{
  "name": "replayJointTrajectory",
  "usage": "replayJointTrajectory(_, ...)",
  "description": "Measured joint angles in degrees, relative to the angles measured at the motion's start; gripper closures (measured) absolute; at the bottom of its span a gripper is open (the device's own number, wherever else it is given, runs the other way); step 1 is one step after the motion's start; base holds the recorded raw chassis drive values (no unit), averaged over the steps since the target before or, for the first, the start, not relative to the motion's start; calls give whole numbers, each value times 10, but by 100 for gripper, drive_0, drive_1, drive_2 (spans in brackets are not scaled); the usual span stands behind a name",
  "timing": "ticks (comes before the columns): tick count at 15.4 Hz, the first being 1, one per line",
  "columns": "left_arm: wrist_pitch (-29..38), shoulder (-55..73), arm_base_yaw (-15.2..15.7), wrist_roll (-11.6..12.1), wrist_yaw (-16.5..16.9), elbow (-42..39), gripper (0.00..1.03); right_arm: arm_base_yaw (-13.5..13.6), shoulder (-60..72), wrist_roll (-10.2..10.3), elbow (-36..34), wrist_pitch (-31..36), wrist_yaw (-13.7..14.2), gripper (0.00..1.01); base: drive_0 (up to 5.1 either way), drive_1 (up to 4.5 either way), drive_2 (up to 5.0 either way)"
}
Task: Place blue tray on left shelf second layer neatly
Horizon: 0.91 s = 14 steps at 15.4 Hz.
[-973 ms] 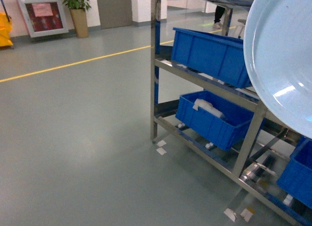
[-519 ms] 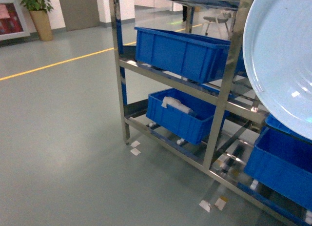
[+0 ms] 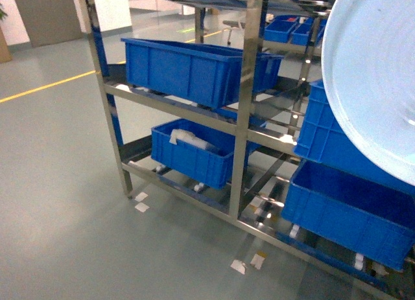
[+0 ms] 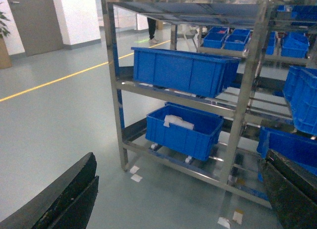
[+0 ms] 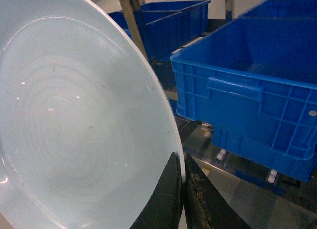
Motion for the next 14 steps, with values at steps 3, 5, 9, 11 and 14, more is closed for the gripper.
replayJointTrajectory(3,3,0,0,0,0,0,5,0,-2,0,0,0,2,99,-445,322,-409)
replayJointTrajectory(5,2,0,0,0,-1,0,5,0,-2,0,0,1,-1,99,-174,208,-557)
replayJointTrajectory(9,3,0,0,0,-1,0,5,0,0,0,0,1,-1,99,-188,210,-586)
replayJointTrajectory(11,2,0,0,0,0,0,5,0,0,0,0,0,-1,99,-81,120,-283)
replayJointTrajectory(14,2,0,0,0,0,0,5,0,1,0,0,2,0,99,11,11,11)
